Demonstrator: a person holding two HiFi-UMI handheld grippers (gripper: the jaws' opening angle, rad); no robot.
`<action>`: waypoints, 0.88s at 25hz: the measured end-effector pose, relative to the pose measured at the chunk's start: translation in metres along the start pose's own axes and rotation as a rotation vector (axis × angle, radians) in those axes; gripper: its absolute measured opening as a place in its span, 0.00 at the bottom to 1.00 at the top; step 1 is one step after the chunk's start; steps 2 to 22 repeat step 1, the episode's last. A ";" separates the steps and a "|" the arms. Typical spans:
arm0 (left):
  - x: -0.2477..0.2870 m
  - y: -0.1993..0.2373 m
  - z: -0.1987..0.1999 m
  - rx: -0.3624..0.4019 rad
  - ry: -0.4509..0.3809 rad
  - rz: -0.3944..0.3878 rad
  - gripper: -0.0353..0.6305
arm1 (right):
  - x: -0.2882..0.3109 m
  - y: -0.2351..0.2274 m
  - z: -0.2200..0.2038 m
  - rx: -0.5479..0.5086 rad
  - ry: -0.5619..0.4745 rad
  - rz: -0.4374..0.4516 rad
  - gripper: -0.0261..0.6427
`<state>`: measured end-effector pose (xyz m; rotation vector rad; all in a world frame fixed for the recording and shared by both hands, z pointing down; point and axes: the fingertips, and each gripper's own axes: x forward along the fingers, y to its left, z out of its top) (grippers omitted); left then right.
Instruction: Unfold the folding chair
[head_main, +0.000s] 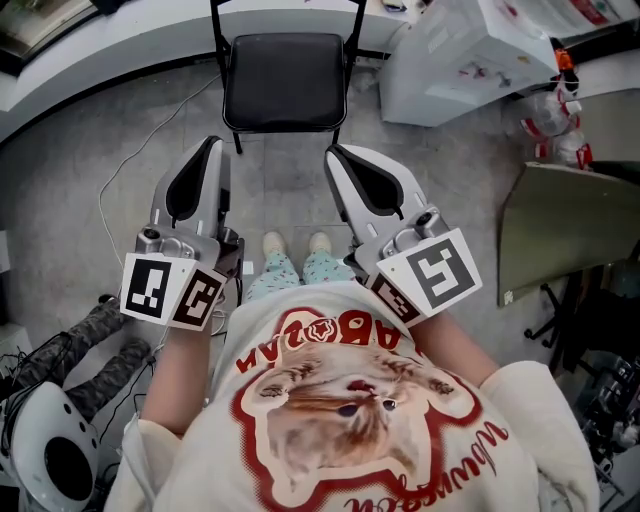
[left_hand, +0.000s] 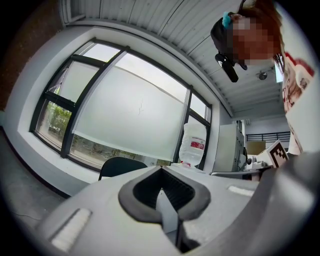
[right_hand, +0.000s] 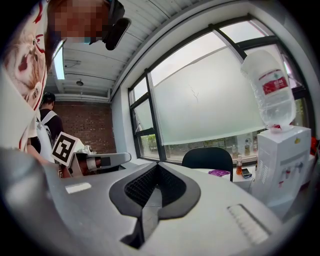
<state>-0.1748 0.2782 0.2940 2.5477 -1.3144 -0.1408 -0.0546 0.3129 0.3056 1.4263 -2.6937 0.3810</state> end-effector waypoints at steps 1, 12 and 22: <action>0.000 0.000 -0.001 0.000 0.001 0.000 0.06 | 0.000 0.000 0.000 -0.002 -0.001 0.001 0.07; 0.000 0.000 -0.001 0.000 0.001 0.000 0.06 | 0.000 0.000 0.000 -0.002 -0.001 0.001 0.07; 0.000 0.000 -0.001 0.000 0.001 0.000 0.06 | 0.000 0.000 0.000 -0.002 -0.001 0.001 0.07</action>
